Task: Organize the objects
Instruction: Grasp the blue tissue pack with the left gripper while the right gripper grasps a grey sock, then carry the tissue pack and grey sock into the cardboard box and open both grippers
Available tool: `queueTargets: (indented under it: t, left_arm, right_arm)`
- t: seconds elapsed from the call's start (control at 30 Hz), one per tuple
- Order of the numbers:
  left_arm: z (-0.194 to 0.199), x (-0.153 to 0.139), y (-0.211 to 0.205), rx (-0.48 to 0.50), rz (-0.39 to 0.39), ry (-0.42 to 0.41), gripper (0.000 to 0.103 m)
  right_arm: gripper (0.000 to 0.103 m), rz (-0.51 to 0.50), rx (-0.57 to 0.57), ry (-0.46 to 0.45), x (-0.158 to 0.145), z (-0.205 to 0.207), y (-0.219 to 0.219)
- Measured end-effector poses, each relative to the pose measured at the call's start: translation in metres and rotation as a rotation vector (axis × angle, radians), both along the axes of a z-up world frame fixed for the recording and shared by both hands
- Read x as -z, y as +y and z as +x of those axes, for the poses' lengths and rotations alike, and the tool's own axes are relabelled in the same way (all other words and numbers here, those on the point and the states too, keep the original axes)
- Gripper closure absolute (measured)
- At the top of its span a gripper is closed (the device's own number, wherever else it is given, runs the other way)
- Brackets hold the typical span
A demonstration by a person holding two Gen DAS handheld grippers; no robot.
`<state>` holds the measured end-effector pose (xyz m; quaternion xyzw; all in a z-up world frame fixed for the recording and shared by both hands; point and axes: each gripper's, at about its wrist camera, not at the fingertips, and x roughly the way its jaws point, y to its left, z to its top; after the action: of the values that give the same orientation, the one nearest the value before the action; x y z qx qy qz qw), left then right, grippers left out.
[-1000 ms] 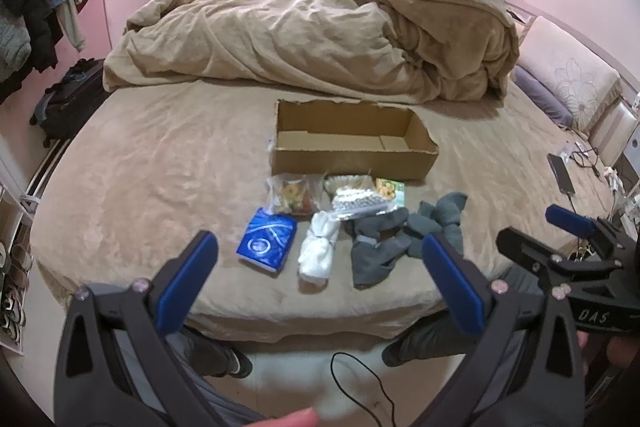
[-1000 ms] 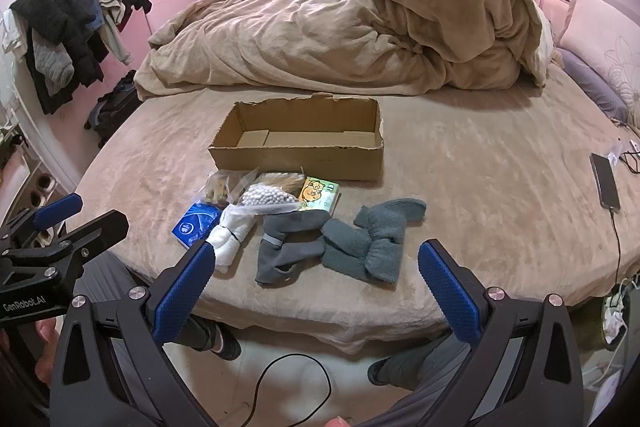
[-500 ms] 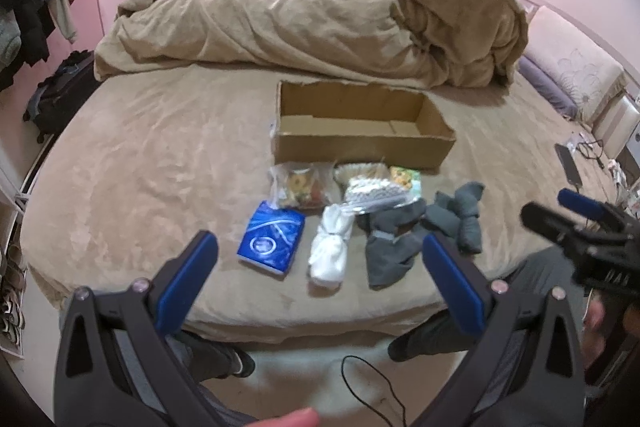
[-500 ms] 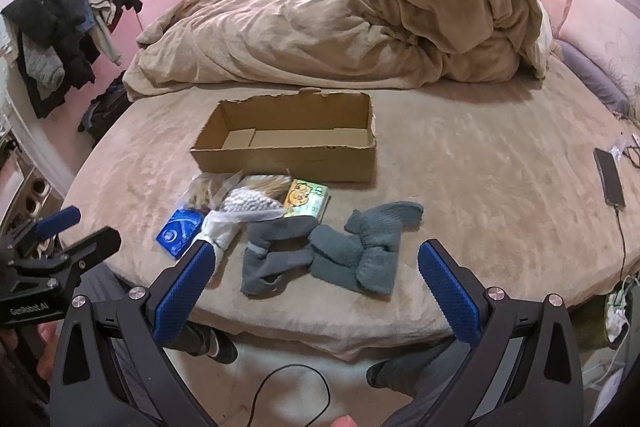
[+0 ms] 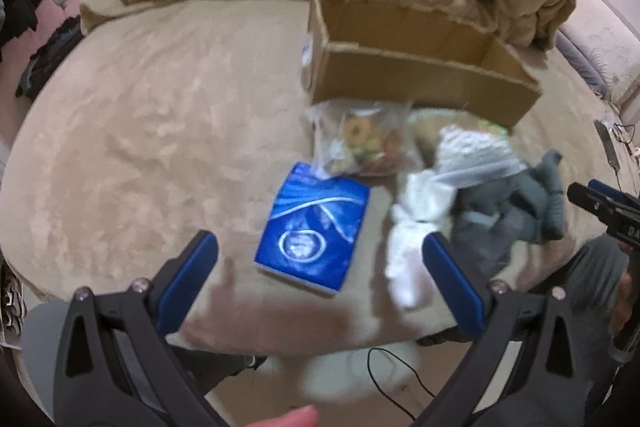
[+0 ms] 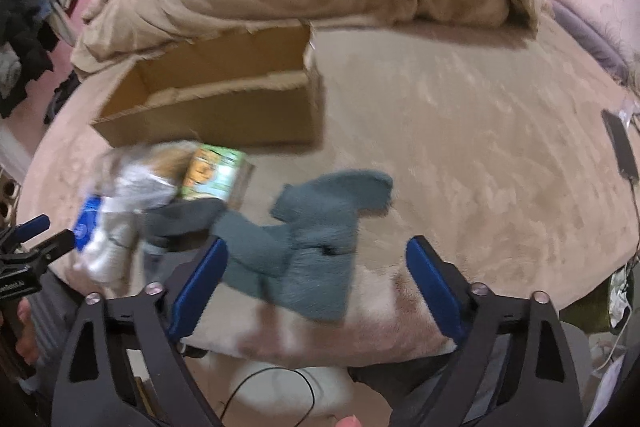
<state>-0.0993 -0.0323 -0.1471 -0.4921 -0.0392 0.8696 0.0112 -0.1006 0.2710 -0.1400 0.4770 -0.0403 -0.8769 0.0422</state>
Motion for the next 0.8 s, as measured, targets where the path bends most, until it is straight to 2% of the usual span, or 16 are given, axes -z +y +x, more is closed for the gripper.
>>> queueTargets:
  t: [0.17,0.2,0.27,0.33,0.43,0.5,0.57,0.63,0.8]
  left_arm:
    - [-0.016,0.026,-0.008,0.002,-0.014,-0.035,0.001]
    - [-0.018,0.029,-0.01,0.004,-0.018,-0.035,0.002]
    - [-0.02,0.035,-0.013,0.006,-0.03,-0.04,0.012]
    - [-0.022,0.04,-0.017,0.01,-0.009,-0.054,0.013]
    - [-0.022,0.045,-0.02,0.012,-0.02,-0.066,0.015]
    - [-0.021,0.043,-0.021,0.009,-0.013,-0.06,0.021]
    - [-0.021,0.041,-0.022,0.019,-0.009,-0.056,0.031]
    - [-0.017,0.036,-0.023,0.024,0.008,-0.039,0.047]
    - [-0.009,0.028,-0.028,0.028,0.055,-0.015,0.052]
  right_arm:
    - [0.026,0.003,-0.008,-0.037,0.024,-0.013,0.004]
    - [0.031,0.004,-0.012,-0.044,0.028,-0.015,0.004]
    - [0.038,-0.008,-0.025,-0.049,0.033,-0.018,0.005]
    - [0.044,-0.017,-0.043,-0.052,0.036,-0.018,0.003]
    - [0.052,-0.014,-0.068,-0.05,0.041,-0.018,-0.002]
    - [0.054,-0.013,-0.072,-0.043,0.041,-0.016,-0.002]
    - [0.057,-0.018,-0.075,-0.039,0.04,-0.014,0.0]
    - [0.06,-0.034,-0.072,-0.033,0.038,-0.012,0.004]
    - [0.062,-0.02,-0.08,-0.003,0.026,-0.008,-0.007]
